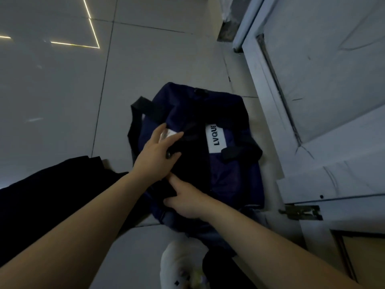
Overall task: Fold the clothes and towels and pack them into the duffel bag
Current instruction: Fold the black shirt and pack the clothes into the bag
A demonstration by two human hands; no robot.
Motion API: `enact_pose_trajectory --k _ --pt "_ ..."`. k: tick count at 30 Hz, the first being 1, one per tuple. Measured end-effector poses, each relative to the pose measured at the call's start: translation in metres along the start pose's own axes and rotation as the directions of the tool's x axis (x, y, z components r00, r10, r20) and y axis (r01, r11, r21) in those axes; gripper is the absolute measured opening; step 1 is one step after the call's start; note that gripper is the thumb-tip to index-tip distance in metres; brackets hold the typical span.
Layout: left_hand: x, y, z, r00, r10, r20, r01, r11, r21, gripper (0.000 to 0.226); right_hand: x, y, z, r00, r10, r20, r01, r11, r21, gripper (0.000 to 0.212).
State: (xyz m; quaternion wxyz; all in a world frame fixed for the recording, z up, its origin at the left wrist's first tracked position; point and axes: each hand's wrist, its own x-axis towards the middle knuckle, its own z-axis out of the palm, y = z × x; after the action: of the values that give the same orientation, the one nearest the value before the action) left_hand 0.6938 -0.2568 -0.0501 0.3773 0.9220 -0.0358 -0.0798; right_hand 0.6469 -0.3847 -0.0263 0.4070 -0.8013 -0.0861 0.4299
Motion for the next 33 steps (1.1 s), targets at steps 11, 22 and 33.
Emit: enact_pose_trajectory --k 11,22,33 --pt "-0.014 -0.044 0.003 0.969 -0.230 0.087 0.227 0.973 0.041 0.117 0.027 0.052 -0.071 0.736 0.195 -0.648 -0.554 0.723 -0.413 0.097" --pt "-0.013 -0.044 0.010 0.957 -0.274 0.091 0.257 0.953 0.161 0.117 0.014 0.070 -0.111 0.534 0.118 -0.837 -0.288 0.957 -0.048 0.029" --pt "-0.031 -0.023 0.013 0.930 -0.351 0.105 0.320 0.917 0.237 0.089 0.053 -0.024 -0.152 0.629 -0.291 -0.721 -0.036 0.916 -0.400 0.028"
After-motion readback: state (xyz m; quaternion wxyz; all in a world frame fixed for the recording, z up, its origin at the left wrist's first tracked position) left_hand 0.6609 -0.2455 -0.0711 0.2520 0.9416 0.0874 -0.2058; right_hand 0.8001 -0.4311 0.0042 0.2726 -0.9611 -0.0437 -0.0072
